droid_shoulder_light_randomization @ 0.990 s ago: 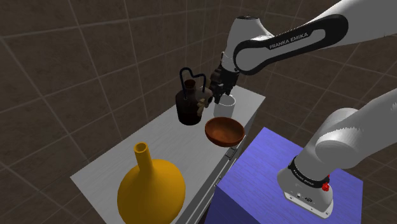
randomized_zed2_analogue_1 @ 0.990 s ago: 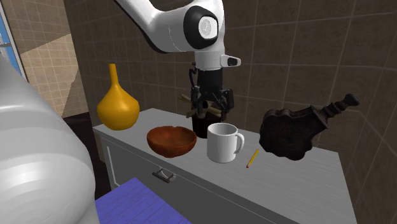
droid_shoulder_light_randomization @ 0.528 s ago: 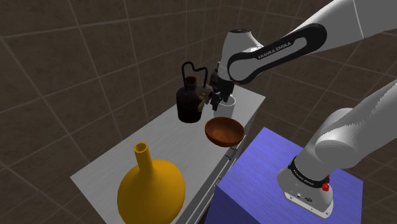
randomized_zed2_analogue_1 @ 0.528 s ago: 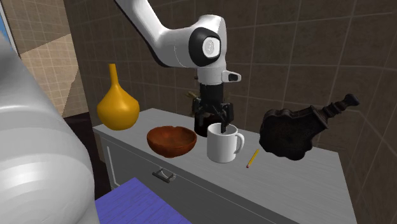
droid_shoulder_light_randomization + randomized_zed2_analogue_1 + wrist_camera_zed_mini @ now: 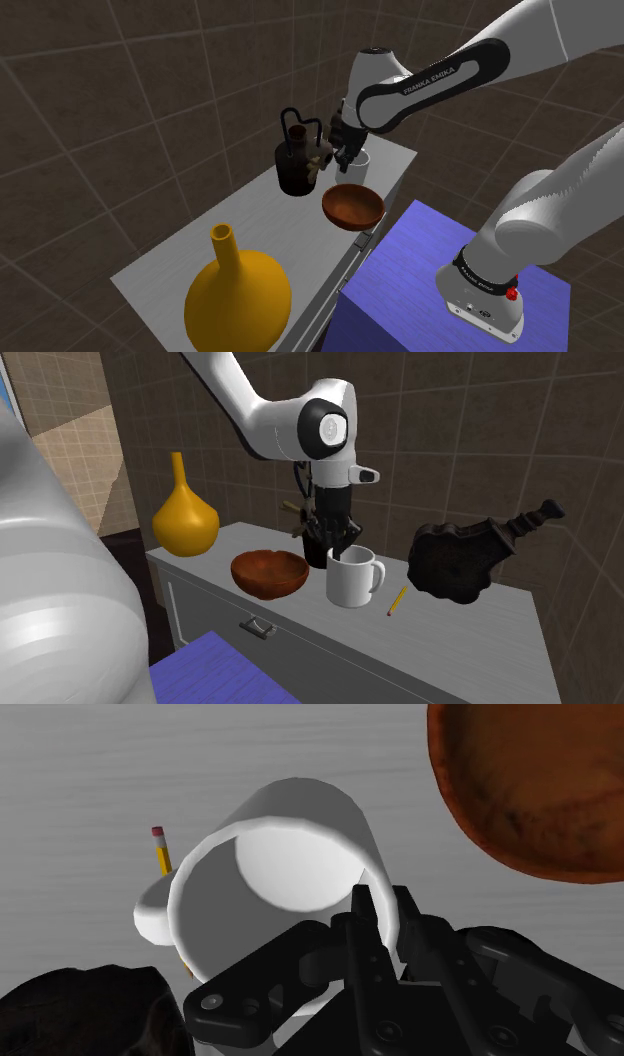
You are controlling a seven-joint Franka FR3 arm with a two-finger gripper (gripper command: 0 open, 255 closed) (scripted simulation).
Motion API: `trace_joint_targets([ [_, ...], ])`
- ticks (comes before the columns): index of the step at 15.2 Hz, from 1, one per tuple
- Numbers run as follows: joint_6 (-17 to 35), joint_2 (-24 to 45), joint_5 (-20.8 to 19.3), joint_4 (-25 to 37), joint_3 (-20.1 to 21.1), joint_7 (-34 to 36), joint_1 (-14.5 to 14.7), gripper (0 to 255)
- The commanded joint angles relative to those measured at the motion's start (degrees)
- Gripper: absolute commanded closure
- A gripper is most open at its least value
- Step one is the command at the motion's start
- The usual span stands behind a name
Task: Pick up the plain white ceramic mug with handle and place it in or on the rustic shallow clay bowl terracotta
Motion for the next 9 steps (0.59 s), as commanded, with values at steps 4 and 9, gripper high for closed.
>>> trace_joint_targets([
  [4, -2.28, -1.24, 0.11, 0.77, 0.03, 0.00, 0.14, 255],
  [9, -6.66, -3.54, 0.21, 2.85, -0.15, -0.12, 0.17, 255],
])
